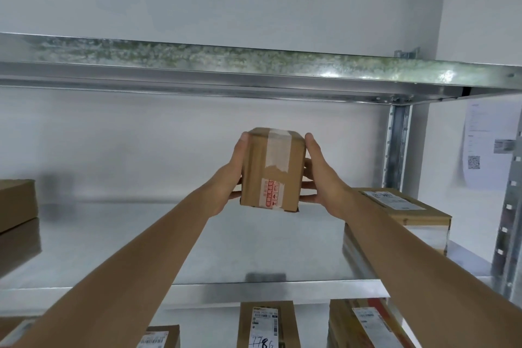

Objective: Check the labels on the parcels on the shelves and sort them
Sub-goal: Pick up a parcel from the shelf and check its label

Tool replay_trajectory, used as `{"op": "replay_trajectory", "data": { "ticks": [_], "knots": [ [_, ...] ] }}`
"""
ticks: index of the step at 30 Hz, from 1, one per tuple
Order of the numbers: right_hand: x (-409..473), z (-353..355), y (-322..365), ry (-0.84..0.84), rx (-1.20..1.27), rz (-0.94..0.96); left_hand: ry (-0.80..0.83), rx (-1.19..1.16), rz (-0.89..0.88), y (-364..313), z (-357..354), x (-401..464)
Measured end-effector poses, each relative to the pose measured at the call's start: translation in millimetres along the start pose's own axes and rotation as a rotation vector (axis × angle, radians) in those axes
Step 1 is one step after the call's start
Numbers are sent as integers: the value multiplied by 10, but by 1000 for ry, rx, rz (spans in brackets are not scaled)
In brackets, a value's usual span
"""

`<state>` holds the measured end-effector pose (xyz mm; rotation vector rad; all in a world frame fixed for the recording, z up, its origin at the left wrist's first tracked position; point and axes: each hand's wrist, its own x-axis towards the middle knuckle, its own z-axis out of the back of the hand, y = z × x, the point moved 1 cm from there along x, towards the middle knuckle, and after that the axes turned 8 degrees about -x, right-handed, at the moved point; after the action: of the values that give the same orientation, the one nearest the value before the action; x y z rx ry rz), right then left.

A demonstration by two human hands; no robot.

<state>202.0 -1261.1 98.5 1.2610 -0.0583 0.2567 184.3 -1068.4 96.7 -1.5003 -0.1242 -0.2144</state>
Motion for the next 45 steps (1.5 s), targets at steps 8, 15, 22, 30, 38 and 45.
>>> {"op": "replay_trajectory", "data": {
  "ticks": [8, 15, 22, 30, 38, 45],
  "knots": [
    [39, 73, -4, 78, -302, -60, -30, 151, 84, 97, 167, 129],
    [72, 114, 149, 113, -305, -161, 25, 151, 253, -110, 166, 232],
    [155, 125, 157, 234, -271, -346, 55, 162, 435, -72, 199, 347],
    [325, 127, 134, 292, -228, -448, 83, 108, 547, 98, 272, 560],
    [400, 133, 122, 336, -284, -415, 145, 56, 564, 146, 246, 611],
    [417, 128, 101, 326, -289, -385, 190, 59, 641, 157, 259, 669]
  ]
}}
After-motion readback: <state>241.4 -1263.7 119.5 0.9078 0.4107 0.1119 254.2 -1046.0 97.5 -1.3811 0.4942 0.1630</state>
